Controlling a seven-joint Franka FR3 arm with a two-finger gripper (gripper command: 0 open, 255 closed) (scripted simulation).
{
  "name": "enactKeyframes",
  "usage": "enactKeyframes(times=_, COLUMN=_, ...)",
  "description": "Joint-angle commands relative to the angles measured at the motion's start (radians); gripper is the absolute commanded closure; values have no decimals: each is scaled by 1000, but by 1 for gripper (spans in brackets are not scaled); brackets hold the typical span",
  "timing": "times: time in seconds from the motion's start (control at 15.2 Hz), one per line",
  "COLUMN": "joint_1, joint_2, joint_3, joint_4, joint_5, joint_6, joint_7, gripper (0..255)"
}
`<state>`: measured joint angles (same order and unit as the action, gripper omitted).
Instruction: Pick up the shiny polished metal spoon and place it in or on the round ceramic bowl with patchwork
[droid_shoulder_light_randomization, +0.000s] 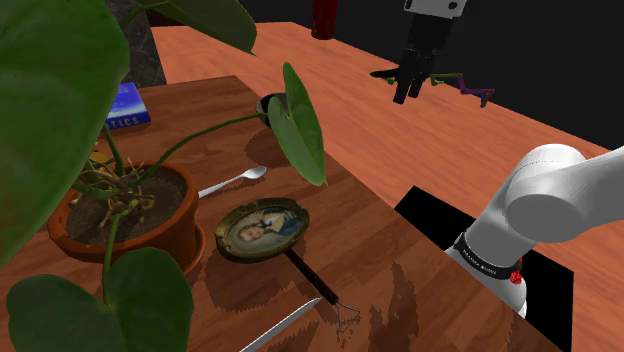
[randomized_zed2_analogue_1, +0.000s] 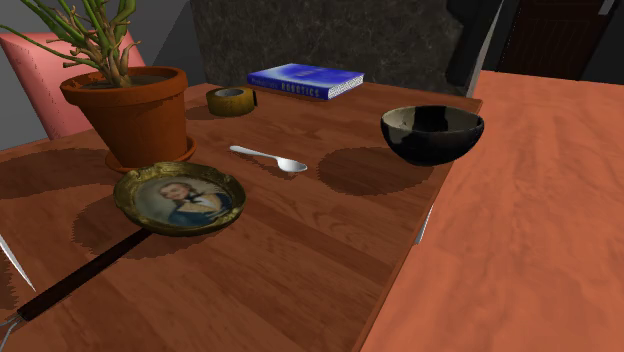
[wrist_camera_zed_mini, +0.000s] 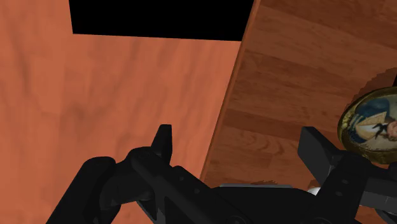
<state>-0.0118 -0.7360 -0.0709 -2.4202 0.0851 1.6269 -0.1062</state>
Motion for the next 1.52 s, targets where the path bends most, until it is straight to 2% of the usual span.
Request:
enactKeyframes(times=0.0, joint_1=0, joint_2=0, joint_3=0, joint_4=0, joint_5=0, joint_6=0, joint_7=0, gripper=0)
enactKeyframes(times=0.4, joint_1=34, joint_2=147, joint_3=114, joint_4=17, joint_5=66, joint_6=125, joint_7=155, gripper=0)
enactKeyframes(times=0.79, joint_1=57, joint_2=336, joint_3=215, joint_4=87, joint_5=100, joint_6=240, joint_7=306, gripper=0)
enactKeyframes(times=1.12, joint_1=72, joint_2=517, joint_3=285, joint_4=184, joint_5=94, joint_6=318, joint_7=436, gripper=0)
enactKeyframes(times=1.45, joint_1=91, joint_2=713, joint_3=335, joint_4=315, joint_5=55, joint_6=371, joint_7=569, gripper=0)
